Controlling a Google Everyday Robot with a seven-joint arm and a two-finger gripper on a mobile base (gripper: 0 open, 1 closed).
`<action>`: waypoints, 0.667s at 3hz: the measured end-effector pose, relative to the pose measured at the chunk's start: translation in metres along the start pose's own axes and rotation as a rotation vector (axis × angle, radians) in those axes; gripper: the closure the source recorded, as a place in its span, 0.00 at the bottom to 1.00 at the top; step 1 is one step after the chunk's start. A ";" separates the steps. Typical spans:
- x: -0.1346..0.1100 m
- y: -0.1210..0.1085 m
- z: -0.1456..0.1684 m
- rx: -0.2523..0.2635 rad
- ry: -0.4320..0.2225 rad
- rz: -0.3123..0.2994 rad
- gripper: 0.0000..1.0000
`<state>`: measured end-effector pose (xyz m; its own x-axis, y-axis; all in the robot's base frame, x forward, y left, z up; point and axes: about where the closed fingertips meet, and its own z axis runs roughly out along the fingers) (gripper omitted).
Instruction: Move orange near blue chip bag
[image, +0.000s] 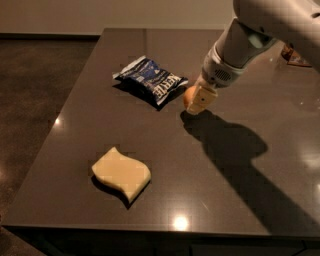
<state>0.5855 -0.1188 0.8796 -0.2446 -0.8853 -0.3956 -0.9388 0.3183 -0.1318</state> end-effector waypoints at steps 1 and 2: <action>-0.005 -0.012 0.013 0.035 0.008 0.061 0.84; -0.009 -0.020 0.026 0.069 0.008 0.108 0.61</action>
Offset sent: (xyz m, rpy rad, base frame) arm 0.0411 0.0132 -0.0252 0.0090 -0.0464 -0.1990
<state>0.6122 -0.1088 0.8623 -0.3458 -0.8470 -0.4038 -0.8879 0.4346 -0.1511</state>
